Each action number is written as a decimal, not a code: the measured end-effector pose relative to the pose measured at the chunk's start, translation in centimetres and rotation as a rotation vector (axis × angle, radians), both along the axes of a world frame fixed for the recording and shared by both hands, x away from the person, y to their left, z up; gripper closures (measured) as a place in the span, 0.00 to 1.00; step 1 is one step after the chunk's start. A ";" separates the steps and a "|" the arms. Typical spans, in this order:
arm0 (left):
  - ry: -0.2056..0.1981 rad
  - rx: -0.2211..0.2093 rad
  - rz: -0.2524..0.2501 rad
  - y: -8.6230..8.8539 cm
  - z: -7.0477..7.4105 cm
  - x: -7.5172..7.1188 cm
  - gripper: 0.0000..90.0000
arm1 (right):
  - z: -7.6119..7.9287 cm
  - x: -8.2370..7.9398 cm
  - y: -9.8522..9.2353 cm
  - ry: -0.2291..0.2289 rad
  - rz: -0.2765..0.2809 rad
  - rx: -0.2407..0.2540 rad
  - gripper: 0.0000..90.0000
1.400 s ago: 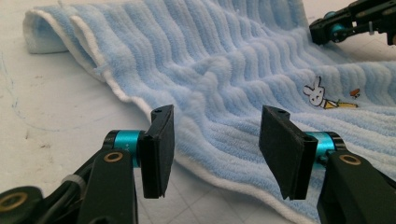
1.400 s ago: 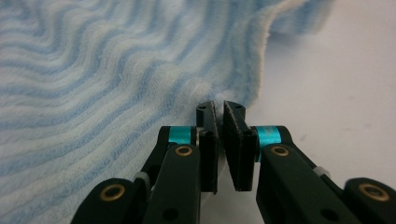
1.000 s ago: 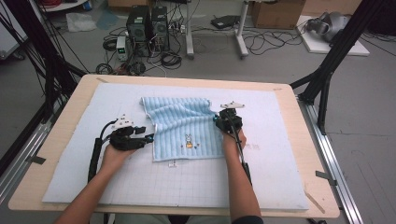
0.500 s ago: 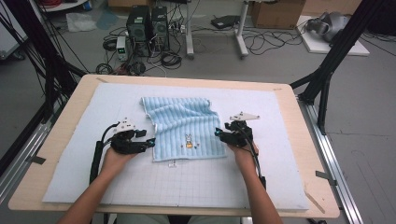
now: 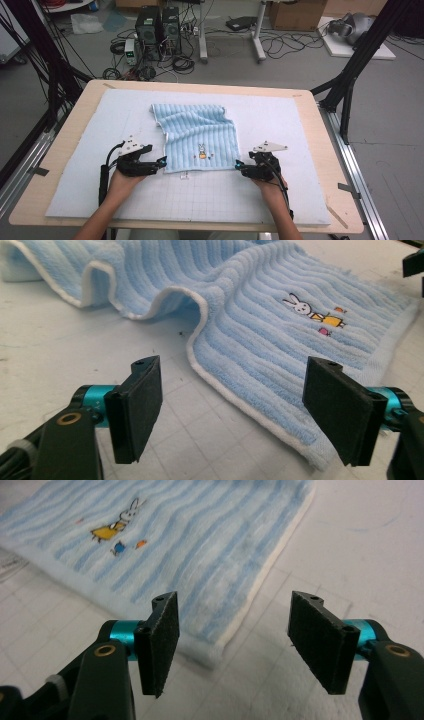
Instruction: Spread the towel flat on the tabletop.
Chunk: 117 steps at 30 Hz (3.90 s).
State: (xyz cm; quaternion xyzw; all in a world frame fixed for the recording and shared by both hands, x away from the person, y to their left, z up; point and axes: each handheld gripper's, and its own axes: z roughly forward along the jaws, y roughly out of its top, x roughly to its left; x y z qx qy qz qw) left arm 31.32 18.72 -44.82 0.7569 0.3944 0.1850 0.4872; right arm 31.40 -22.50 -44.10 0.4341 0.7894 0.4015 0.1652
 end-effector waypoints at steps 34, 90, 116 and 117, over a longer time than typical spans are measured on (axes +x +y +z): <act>0.067 0.149 -0.219 -2.6 -0.2 -1.4 0.96 | -0.5 -1.2 1.3 0.054 0.148 -0.018 0.92; 0.152 0.119 -0.181 0.2 -0.1 -2.2 0.95 | -0.4 -2.5 4.1 0.113 0.241 -0.004 0.95; 0.082 -0.011 -0.134 2.7 1.8 -4.6 0.54 | 0.8 -4.2 3.2 0.044 0.262 0.128 0.64; 0.073 -0.022 -0.117 2.9 2.0 -4.3 0.54 | 0.8 -3.9 3.3 0.033 0.243 0.123 0.63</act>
